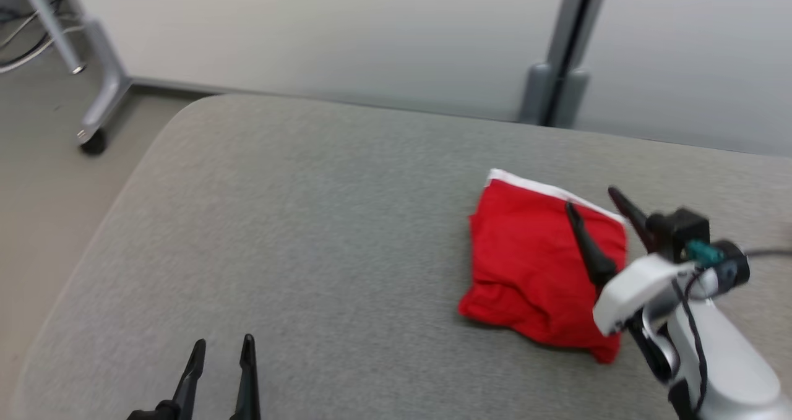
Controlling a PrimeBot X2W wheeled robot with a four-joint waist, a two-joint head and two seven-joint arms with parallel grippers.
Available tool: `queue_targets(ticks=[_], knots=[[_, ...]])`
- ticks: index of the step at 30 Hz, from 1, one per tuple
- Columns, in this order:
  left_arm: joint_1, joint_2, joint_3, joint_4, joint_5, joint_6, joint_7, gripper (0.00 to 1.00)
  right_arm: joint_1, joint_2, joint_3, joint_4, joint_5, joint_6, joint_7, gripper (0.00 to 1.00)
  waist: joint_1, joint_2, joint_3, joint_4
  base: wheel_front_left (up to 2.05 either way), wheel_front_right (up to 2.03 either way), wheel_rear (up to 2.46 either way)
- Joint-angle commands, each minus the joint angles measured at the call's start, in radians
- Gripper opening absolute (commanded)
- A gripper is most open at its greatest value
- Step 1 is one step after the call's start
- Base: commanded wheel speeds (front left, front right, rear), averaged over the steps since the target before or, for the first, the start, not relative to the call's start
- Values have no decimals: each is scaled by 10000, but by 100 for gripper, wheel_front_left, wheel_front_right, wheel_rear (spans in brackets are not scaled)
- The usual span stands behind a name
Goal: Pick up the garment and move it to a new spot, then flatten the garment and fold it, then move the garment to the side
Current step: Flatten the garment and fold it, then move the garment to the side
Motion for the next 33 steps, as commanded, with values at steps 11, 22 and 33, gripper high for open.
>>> queue_targets(ticks=[11, 22, 33], knots=[[69, 44, 979, -144, 287, -268, -44, 100, 3535, -410, -1605, -2771, -681, 1, -41, 100, 0, -1, -913, -2575, 0, 0, 0], [59, 44, 1520, -37, 462, -480, -44, 100, 5026, 201, -2677, -3730, -1208, 1, -41, 100, 0, -1, -803, -3229, 0, 0, 0], [-10, 40, 1251, 12, 473, -497, -42, 100, 3502, 247, -1659, -3263, 748, 1, 992, 100, 0, -1, -657, -2683, 0, 0, 0]])
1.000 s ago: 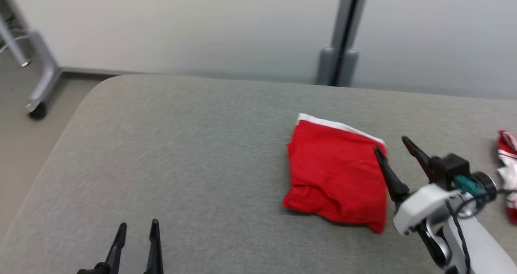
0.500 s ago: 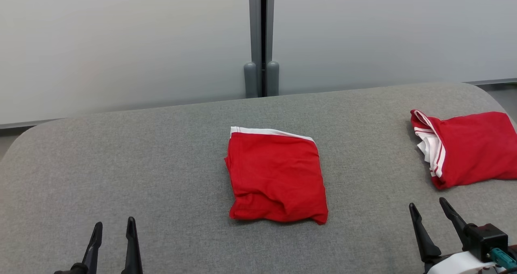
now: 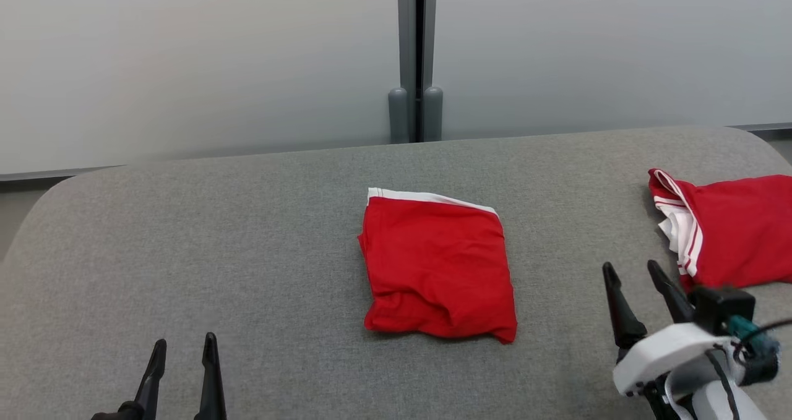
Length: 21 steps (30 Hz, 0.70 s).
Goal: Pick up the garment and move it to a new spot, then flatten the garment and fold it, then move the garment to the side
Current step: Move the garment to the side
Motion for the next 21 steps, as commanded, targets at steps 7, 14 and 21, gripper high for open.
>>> queue_targets(ticks=[7, 14, 21], knots=[[-304, 34, -515, 125, -182, 59, -42, 100, -1512, -314, 864, 515, 2310, 1, 3198, 100, 0, 0, 479, 929, 0, 0, 0], [-669, 37, -970, 197, -354, 175, -42, 100, -2515, -153, 613, 1655, 2909, 1, 4571, 100, 0, 0, 1124, 1802, 0, 0, 0], [-853, 35, -1138, 232, -417, 226, -42, 100, -3014, 143, 32, 3010, 2672, 1, 4632, 100, 0, 0, 1359, 2261, 0, 0, 0]])
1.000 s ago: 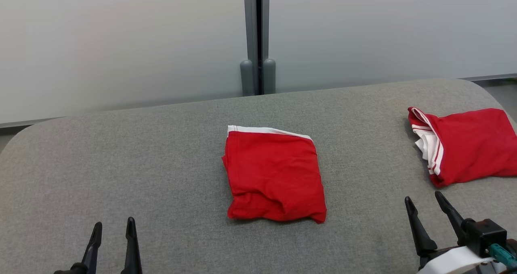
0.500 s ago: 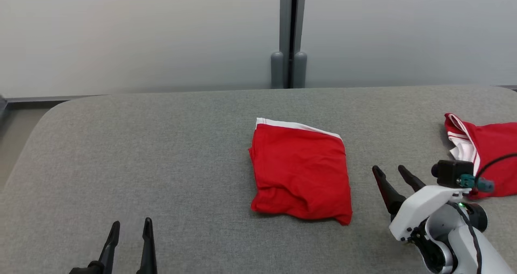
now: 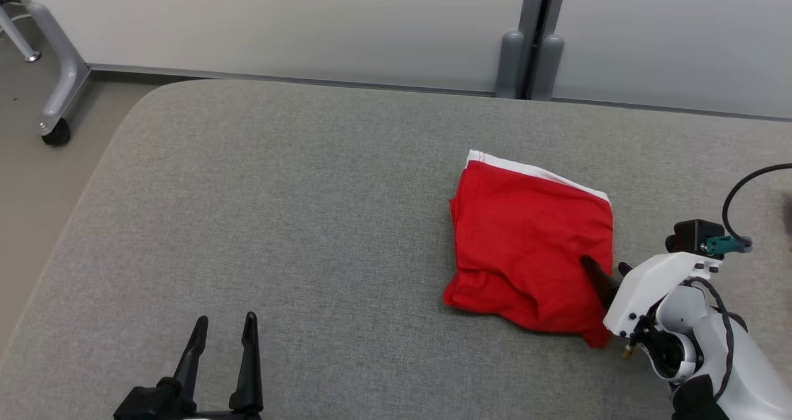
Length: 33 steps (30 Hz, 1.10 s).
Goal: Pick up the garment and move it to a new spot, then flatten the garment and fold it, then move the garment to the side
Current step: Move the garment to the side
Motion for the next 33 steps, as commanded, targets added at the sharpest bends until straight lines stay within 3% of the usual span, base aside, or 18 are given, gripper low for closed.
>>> queue_targets(ticks=[1, 6, 7, 8, 15, 22, 27, 33], knots=[[-217, 39, 15, -3, -55, 65, -44, 100, -125, 10, -84, 160, -106, 1, -61, 100, 0, -1, 113, 146, 0, 0, 0], [-185, 38, 67, -76, -53, 95, -44, 100, -275, 353, -100, 686, 165, 1, -57, 100, 0, -1, 198, 105, 0, 0, 0], [-196, 38, 77, -72, -38, 98, -44, 100, -303, 394, -53, 677, 255, 1, -139, 34, 0, -1, 214, 46, 0, 0, 0], [-205, 38, 99, -80, -32, 110, -44, 100, -343, 410, -64, 687, 332, 1, -258, 2, 0, -1, 221, -38, 0, 0, 0], [-273, 36, 303, -159, 42, 63, -41, 100, -789, -92, 351, 435, 475, 1, -545, 0, 0, -1, 353, -1206, 0, 0, 0], [-531, 38, 486, -272, 198, -135, -41, 100, -1463, -1962, 1114, -1012, 207, 1, 270, 0, 0, -1, 685, -2538, 0, 0, 0], [-855, 42, 360, -192, 249, -284, -30, 100, -2382, -3104, 986, -1327, -121, 1, 1098, 0, 0, -1, 1116, -2928, 0, 0, 0], [-1062, 42, 111, -90, 323, -402, -30, 100, -2996, -4078, 553, -778, -579, -1, 1470, 0, 0, -1, 1460, -2723, 0, 0, 0]])
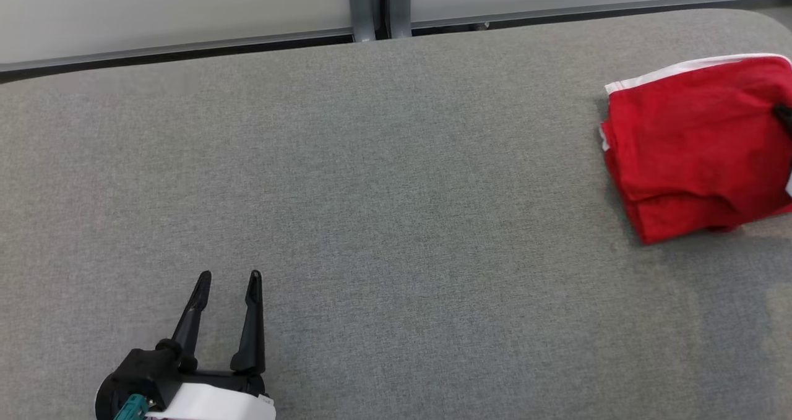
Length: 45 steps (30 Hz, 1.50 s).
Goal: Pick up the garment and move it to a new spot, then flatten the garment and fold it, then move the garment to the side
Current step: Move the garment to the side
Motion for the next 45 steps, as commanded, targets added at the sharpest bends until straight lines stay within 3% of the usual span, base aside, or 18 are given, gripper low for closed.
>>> queue_targets(ticks=[1, 2, 3, 4, 5, 13, 21, 33, 40, 45], knots=[[-122, 49, 40, 30, 99, -46, -13, 100, -136, -165, -182, 247, -223, -2, -67, 0, -1, 0, 104, 133, 0, 0, 0], [-126, 46, 55, 44, 151, -68, -13, 100, -210, -254, -308, 438, -397, -2, -155, 7, -1, 0, 139, 183, 0, 0, 0], [-117, 42, 82, 34, 181, -55, -13, 100, -259, -312, -424, 607, -621, -2, -278, 30, -1, 0, 168, 227, 0, 0, 0], [-109, 40, 122, 21, 203, -59, -13, 100, -281, -369, -490, 783, -880, -2, -411, 46, -1, 0, 197, 267, 0, 0, 0], [-99, 45, 184, 13, 219, -70, -13, 100, -297, -440, -604, 988, -1180, -2, -555, 100, -1, 0, 215, 298, 0, 0, 0], [62, 43, 465, -96, 249, -131, -13, 100, -224, -533, -989, 1357, -2401, -2, -1583, 100, -1, 0, 143, 327, 0, 0, 0], [243, 45, 705, -170, 98, -105, -13, 100, 660, -84, -1423, 123, -2864, -2, -3779, 100, -1, 0, -614, 244, 0, 0, 0], [1465, 40, 1244, 4, -223, 53, -13, 100, 5286, 1695, -1801, -2059, -3292, -2, -6728, 100, -1, 0, -2643, 372, 0, 0, 0], [1926, 43, 1615, 232, -48, 48, -13, 100, 7841, 3658, -2841, -3905, -4195, -2, -6936, 100, -1, 0, -3125, 467, 0, 0, 0], [2026, 45, 1593, 354, 136, 107, -13, 100, 8613, 4248, -3035, -4316, -4581, -2, -6939, 100, -1, 0, -3256, 556, 0, 0, 0]])
